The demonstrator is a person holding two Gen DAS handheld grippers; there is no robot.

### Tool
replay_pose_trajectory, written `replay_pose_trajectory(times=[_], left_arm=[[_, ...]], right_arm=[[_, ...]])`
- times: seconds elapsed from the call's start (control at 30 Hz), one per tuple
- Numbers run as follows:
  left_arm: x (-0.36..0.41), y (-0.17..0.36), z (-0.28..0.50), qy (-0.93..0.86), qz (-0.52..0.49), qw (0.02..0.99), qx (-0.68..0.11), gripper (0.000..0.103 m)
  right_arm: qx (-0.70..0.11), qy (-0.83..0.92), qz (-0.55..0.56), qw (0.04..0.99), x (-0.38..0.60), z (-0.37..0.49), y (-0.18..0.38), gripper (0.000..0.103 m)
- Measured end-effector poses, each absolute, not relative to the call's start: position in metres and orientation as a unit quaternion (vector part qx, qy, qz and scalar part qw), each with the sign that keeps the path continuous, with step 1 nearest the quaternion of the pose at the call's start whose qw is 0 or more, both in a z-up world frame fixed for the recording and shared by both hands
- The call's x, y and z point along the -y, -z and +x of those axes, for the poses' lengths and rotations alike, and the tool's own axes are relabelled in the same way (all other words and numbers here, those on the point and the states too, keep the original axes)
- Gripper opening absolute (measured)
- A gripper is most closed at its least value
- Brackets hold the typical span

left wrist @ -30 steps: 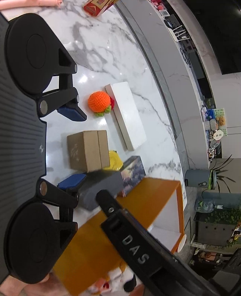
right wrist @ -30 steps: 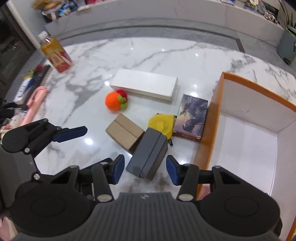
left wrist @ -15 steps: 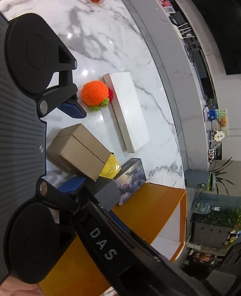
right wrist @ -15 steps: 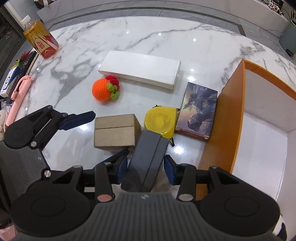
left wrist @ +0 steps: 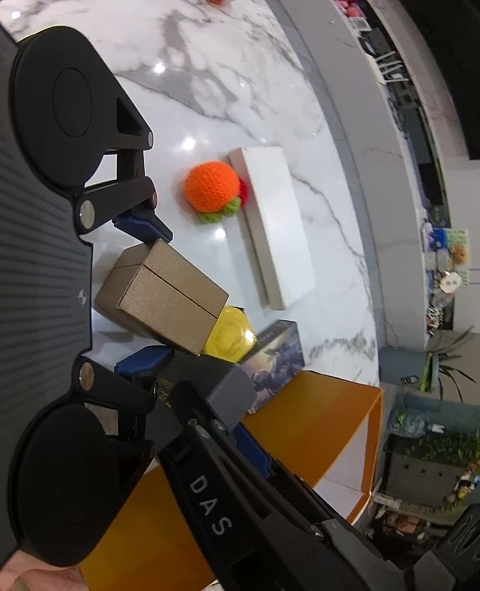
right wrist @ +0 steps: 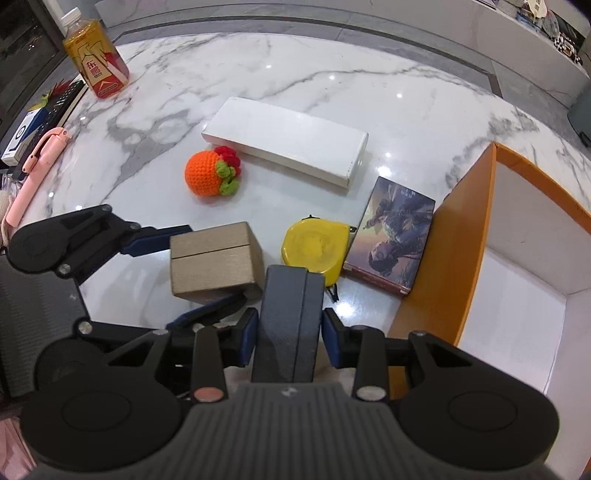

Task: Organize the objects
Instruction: 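Grasp the cardboard box with the left gripper while the right grasps the dark grey box, then carry the cardboard box and dark grey box over the shoebox with both grippers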

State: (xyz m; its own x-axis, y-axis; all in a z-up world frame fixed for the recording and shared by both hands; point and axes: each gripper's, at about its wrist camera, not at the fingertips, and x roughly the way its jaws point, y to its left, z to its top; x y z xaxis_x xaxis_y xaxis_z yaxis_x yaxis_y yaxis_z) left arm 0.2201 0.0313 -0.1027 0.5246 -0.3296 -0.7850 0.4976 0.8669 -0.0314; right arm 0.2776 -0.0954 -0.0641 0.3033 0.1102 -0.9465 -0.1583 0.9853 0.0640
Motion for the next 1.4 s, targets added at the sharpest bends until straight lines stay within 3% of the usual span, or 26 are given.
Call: replay_pose_trajectory(times=[0.23, 0.53, 0.8, 1.17, 1.4], left_arm=[[-0.038, 0.092, 0.203, 0.222, 0.079, 0.875, -0.424, 0.065], [-0.026, 0.010, 0.169, 0.245, 0.074, 0.902, -0.349, 0.063], [0.030, -0.039, 0.155, 0.302, 0.081, 0.902, -0.297, 0.063], [0.132, -0.004, 0.174, 0.360, 0.147, 0.868, -0.308, 0.063], [0.151, 0.023, 0.188, 0.364, 0.188, 0.853, -0.322, 0.063]], right_arm=[[-0.564, -0.098, -0.010, 0.820, 0.098, 0.266, 0.047, 0.039], [-0.512, -0.115, 0.023, 0.851, 0.122, 0.226, -0.025, 0.038], [-0.458, -0.057, 0.047, 0.886, 0.195, 0.183, -0.087, 0.039], [-0.480, 0.055, 0.060, 0.873, 0.291, 0.182, -0.010, 0.038], [-0.505, 0.057, 0.076, 0.858, 0.306, 0.207, 0.038, 0.038]])
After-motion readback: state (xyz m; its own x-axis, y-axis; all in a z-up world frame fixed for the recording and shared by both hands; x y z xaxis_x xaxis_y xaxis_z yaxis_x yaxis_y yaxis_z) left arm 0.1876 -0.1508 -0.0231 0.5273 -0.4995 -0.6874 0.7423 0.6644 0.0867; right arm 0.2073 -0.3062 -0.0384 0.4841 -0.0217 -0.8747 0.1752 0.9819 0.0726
